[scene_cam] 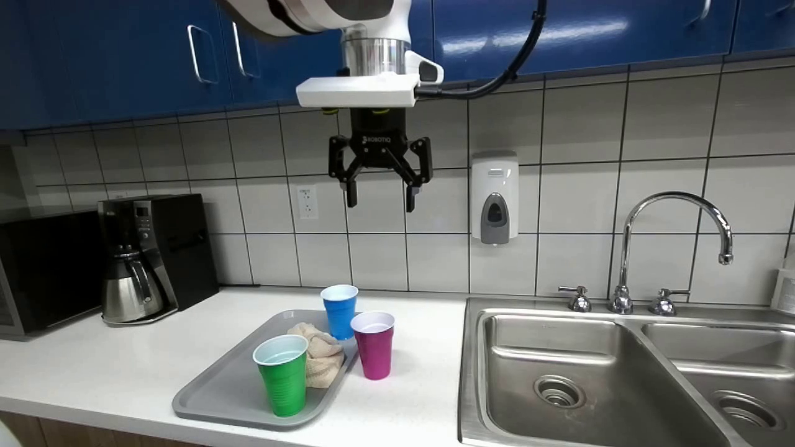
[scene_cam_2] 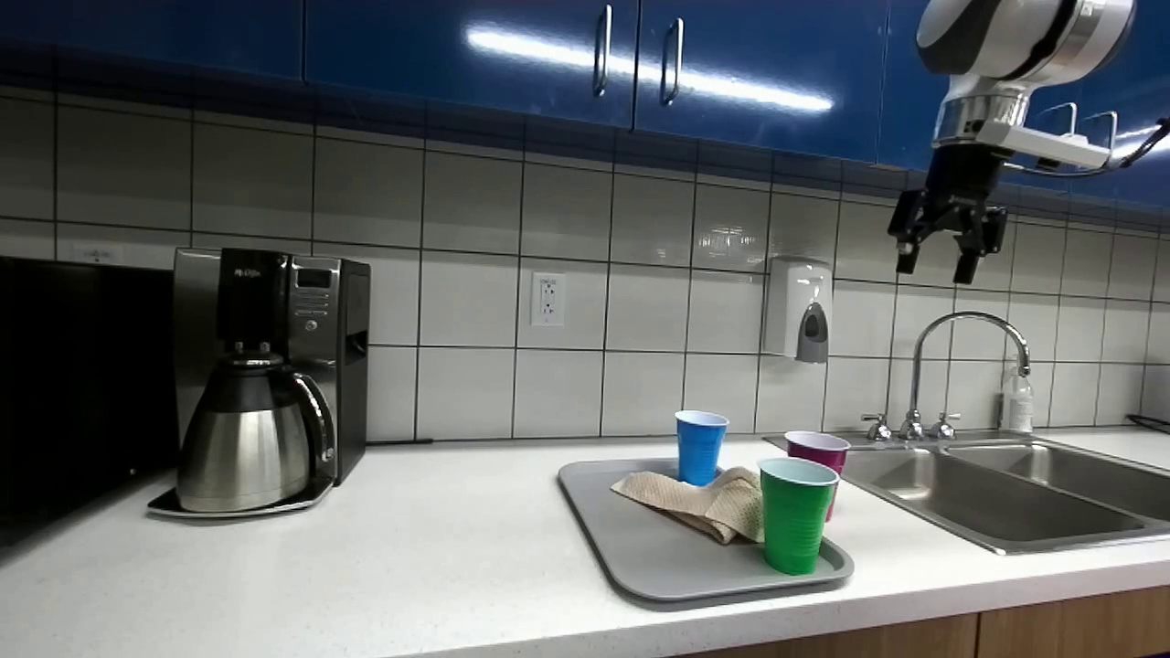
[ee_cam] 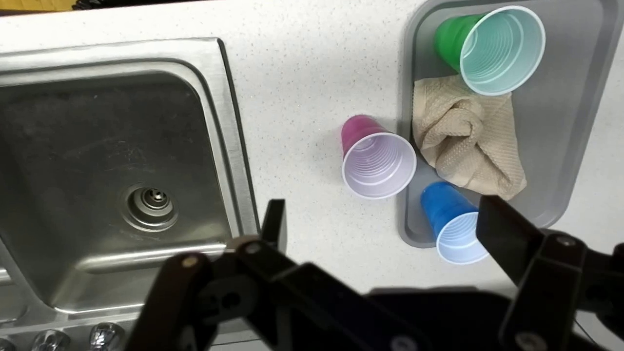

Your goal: Pick up the green cup and put it on the kitchen counter, pick up the blue cup and put it on the kitchen counter

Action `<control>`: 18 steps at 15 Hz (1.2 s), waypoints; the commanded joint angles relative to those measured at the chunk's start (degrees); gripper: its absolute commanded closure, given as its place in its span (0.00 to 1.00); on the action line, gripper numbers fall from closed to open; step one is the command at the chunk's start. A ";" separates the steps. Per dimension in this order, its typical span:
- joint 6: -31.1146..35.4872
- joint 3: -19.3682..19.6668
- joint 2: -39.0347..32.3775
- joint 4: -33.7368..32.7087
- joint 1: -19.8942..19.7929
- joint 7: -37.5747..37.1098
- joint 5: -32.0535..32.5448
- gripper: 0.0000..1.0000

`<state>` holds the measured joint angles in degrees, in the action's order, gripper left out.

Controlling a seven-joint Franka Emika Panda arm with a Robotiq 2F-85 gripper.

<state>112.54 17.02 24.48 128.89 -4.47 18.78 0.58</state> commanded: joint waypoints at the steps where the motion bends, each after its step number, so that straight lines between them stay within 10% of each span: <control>1: 3.43 -2.83 2.47 3.95 -1.25 -0.62 1.23 0.00; 18: 6.82 -5.43 4.54 15.27 1.05 5.07 1.54 0.00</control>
<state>117.41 12.13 27.73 141.76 -3.73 21.94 1.23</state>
